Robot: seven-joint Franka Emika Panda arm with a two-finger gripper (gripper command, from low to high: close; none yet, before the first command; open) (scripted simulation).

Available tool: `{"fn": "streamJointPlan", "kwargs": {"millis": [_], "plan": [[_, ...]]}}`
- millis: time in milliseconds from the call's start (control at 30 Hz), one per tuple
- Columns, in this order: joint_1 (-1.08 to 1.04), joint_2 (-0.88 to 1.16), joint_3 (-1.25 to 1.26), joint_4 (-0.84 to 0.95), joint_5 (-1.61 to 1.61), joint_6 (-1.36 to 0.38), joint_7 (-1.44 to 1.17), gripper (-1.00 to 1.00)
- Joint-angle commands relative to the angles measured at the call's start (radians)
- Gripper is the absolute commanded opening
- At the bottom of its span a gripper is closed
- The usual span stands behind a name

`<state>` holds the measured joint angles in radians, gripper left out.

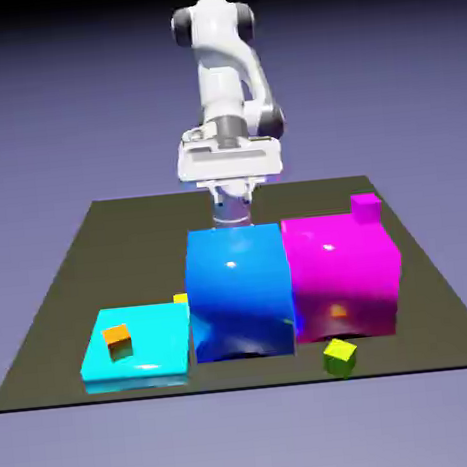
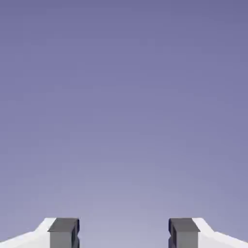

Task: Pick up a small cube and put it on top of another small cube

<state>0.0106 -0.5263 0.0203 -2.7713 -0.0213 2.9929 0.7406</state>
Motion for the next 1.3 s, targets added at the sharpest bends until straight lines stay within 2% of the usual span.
{"fn": "streamJointPlan", "kwargs": {"millis": [0, 1267], "plan": [[-0.001, 0.036, 0.017, 0.032, -0.018, -0.037, 0.000, 0.00], [-0.046, 1.413, 0.657, 1.250, -0.687, -1.426, -0.014, 0.00]]}}
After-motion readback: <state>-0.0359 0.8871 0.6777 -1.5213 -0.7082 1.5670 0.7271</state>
